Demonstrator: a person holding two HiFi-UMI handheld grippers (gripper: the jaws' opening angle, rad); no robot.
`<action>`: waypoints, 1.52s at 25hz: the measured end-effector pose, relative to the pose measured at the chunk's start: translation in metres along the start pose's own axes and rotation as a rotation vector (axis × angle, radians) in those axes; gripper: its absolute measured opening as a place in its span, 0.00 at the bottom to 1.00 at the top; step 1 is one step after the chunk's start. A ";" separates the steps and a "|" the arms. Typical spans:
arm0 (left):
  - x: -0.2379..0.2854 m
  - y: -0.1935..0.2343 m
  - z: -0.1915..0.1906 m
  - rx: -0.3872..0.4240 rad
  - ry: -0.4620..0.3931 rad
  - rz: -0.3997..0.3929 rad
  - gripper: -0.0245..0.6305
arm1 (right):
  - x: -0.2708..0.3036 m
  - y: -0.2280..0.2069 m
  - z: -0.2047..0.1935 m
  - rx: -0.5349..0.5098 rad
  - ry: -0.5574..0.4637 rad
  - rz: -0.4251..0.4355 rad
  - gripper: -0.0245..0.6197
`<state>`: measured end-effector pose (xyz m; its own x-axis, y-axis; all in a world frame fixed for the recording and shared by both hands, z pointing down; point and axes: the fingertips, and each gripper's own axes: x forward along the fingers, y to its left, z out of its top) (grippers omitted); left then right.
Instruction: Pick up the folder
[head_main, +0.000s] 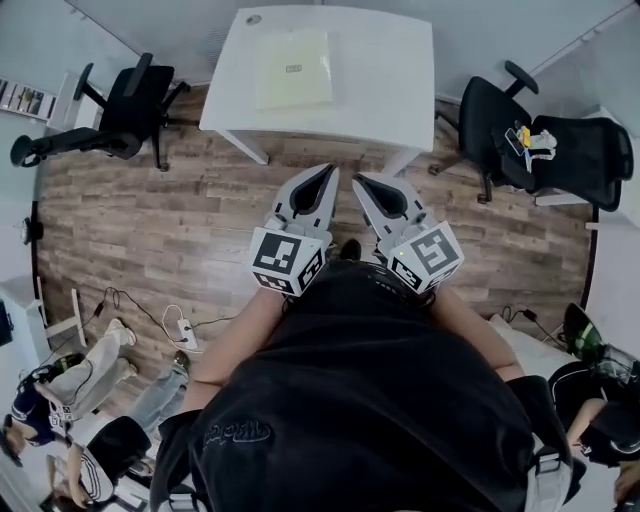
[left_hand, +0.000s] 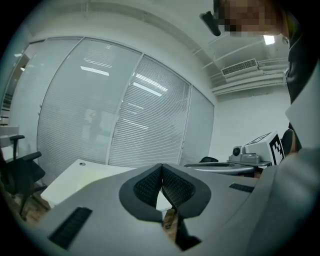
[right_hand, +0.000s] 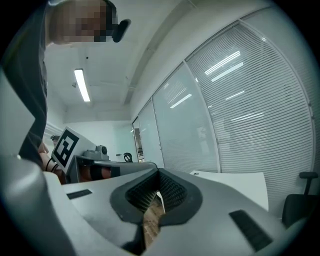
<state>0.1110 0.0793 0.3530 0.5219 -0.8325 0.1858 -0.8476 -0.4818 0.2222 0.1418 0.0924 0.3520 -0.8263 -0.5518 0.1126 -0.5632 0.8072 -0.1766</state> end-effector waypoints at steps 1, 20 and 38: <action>0.004 0.001 0.000 0.000 0.005 -0.009 0.06 | 0.001 -0.003 0.000 0.002 0.001 -0.008 0.07; 0.086 0.145 0.054 0.024 0.016 -0.174 0.06 | 0.153 -0.074 0.032 0.064 -0.039 -0.145 0.07; 0.092 0.265 0.085 0.041 0.035 -0.275 0.06 | 0.286 -0.071 0.048 0.067 -0.034 -0.193 0.07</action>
<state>-0.0736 -0.1488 0.3474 0.7354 -0.6592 0.1572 -0.6764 -0.6996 0.2305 -0.0538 -0.1326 0.3496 -0.7019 -0.7025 0.1176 -0.7083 0.6708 -0.2199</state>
